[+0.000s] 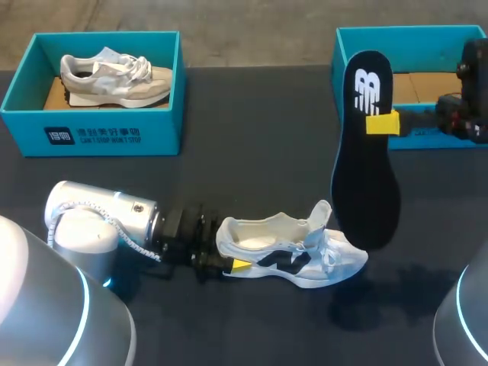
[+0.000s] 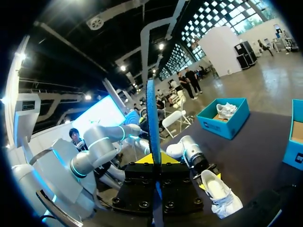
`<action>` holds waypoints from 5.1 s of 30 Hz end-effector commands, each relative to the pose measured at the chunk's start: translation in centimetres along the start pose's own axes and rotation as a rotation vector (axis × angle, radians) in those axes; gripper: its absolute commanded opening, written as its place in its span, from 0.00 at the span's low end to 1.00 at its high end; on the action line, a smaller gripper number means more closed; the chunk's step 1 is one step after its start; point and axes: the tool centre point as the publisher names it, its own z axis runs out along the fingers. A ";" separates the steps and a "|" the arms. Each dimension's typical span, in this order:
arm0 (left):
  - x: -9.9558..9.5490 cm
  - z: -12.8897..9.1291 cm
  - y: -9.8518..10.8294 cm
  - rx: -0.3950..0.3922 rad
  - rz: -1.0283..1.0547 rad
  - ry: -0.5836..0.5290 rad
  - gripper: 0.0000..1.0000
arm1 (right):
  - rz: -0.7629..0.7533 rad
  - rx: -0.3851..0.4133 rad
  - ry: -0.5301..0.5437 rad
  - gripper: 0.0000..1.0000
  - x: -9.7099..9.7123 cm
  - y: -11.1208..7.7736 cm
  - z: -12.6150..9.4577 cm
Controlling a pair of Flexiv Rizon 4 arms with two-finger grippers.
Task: Take the shoe out of the shoebox, open the shoe tongue, remove and reinsert the insole, then place the shoe into the shoebox
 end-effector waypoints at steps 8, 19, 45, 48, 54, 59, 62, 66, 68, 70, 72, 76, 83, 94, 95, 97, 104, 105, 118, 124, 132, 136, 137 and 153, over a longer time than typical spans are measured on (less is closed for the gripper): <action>-0.1 0.1 0.4 -0.001 0.000 -0.001 0.00 | -0.050 -0.019 0.067 0.00 1.7 0.3 0.5; -0.1 0.1 0.4 -0.001 0.000 -0.001 0.00 | -0.131 -0.025 0.097 0.00 3.9 1.7 1.0; -0.1 0.1 0.4 -0.001 0.000 -0.001 0.00 | -0.193 -0.042 0.080 0.00 5.7 1.9 3.0; -0.1 0.1 0.4 -0.001 0.000 -0.001 0.00 | -0.193 -0.045 0.071 0.00 5.9 1.8 3.1; -0.1 0.1 0.4 -0.001 0.000 -0.001 0.00 | -0.178 -0.051 0.062 0.00 6.0 1.4 2.7; -0.1 0.1 0.4 -0.001 0.000 -0.001 0.00 | -0.173 -0.048 0.062 0.00 6.0 1.2 2.6; -0.1 0.1 0.4 -0.001 0.000 -0.001 0.00 | -0.173 -0.048 0.062 0.00 6.0 1.2 2.6; -0.2 0.1 0.4 -0.005 0.006 -0.002 0.00 | -0.173 -0.048 0.062 0.00 6.0 1.2 2.6; -0.3 0.0 0.3 -0.007 0.006 -0.001 0.00 | -0.173 -0.048 0.062 0.00 6.0 1.2 2.6; -0.4 -0.2 0.3 -0.013 0.010 0.000 0.37 | -0.173 -0.048 0.062 0.00 6.0 1.2 2.6; -0.3 -0.3 0.2 -0.019 0.018 0.012 1.00 | -0.173 -0.048 0.062 0.00 6.0 1.2 2.6; -0.3 -0.7 0.3 -0.045 0.042 0.012 1.00 | -0.173 -0.048 0.062 0.00 6.0 1.2 2.6; -0.3 -2.3 -0.5 -0.102 0.067 0.014 1.00 | -0.173 -0.048 0.062 0.00 6.0 1.2 2.6; 1.2 -5.5 -1.3 -0.296 0.068 0.053 1.00 | -0.173 -0.048 0.062 0.00 6.0 1.2 2.6; 1.3 -5.8 -1.3 -0.309 0.067 0.052 1.00 | -0.173 -0.048 0.062 0.00 6.0 1.2 2.6; 1.4 -6.4 -1.4 -0.338 0.063 0.052 1.00 | -0.173 -0.048 0.062 0.00 6.0 1.2 2.6; 1.5 -8.6 -2.5 -0.518 0.070 0.033 1.00 | -0.173 -0.048 0.062 0.00 6.0 1.2 2.6; 1.5 -8.9 -2.9 -0.543 0.070 0.031 1.00 | -0.173 -0.048 0.062 0.00 6.0 1.2 2.6; 1.0 -10.9 -4.4 -0.787 0.097 -0.049 1.00 | -0.173 -0.048 0.062 0.00 6.0 1.2 2.6; 1.0 -10.9 -4.4 -0.787 0.097 -0.049 1.00 | -0.173 -0.048 0.062 0.00 6.0 1.2 2.6; 1.0 -10.9 -4.4 -0.787 0.097 -0.049 1.00 | -0.173 -0.048 0.062 0.00 6.0 1.2 2.6; 0.7 -11.1 -4.5 -0.788 0.080 -0.057 1.00 | -0.173 -0.048 0.062 0.00 6.0 1.2 2.6; 0.5 -11.4 -4.6 -0.790 0.074 -0.062 1.00 | -0.173 -0.048 0.062 0.00 6.0 1.2 2.6; -1.9 -12.8 -7.9 -0.955 0.007 -0.059 1.00 | -0.173 -0.048 0.062 0.00 6.0 1.2 2.6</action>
